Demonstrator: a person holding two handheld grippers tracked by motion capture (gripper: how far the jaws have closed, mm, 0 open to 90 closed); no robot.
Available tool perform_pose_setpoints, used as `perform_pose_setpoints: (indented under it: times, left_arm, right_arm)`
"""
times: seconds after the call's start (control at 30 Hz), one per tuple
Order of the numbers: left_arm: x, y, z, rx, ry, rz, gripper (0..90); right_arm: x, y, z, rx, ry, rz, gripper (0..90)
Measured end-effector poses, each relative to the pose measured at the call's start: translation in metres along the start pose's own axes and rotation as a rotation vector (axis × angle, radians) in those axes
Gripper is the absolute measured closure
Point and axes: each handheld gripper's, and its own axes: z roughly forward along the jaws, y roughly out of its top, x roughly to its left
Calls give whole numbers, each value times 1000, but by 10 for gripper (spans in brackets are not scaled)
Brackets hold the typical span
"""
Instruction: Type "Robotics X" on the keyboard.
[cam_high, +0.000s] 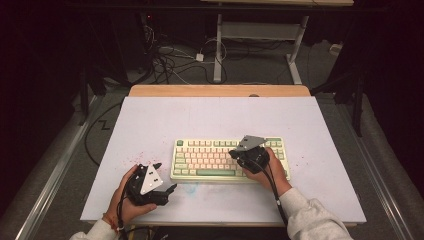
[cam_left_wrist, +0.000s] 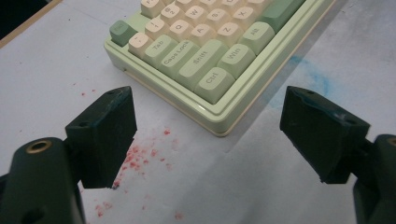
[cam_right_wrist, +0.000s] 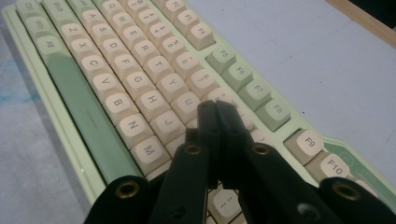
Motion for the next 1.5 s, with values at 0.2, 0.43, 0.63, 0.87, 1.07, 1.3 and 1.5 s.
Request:
perform_pose_setpoints:
  times: [0.2,0.43,0.63,0.87,1.07,1.3,1.5]
  left_arm:
    - [0,0,0,0,-2,-2,174]
    - [0,0,0,1,-3,-4,174]
    - [-1,0,1,3,-5,-3,175]
    - [0,0,0,2,-4,-6,175]
    - [0,0,1,9,-8,-3,174]
    - [-1,0,2,15,-6,1,174]
    - [0,0,1,16,-6,-1,175]
  right_arm:
    - [-4,0,10,35,-8,3,900]
    - [-6,1,13,54,-23,19,900]
    - [-7,-1,15,70,-18,30,900]
    - [-8,0,8,22,-15,43,900]
    - [-6,3,-3,-33,-10,49,890]
    - [-6,4,-15,-92,-21,52,771]
    - [-6,4,-27,-144,-22,48,483]
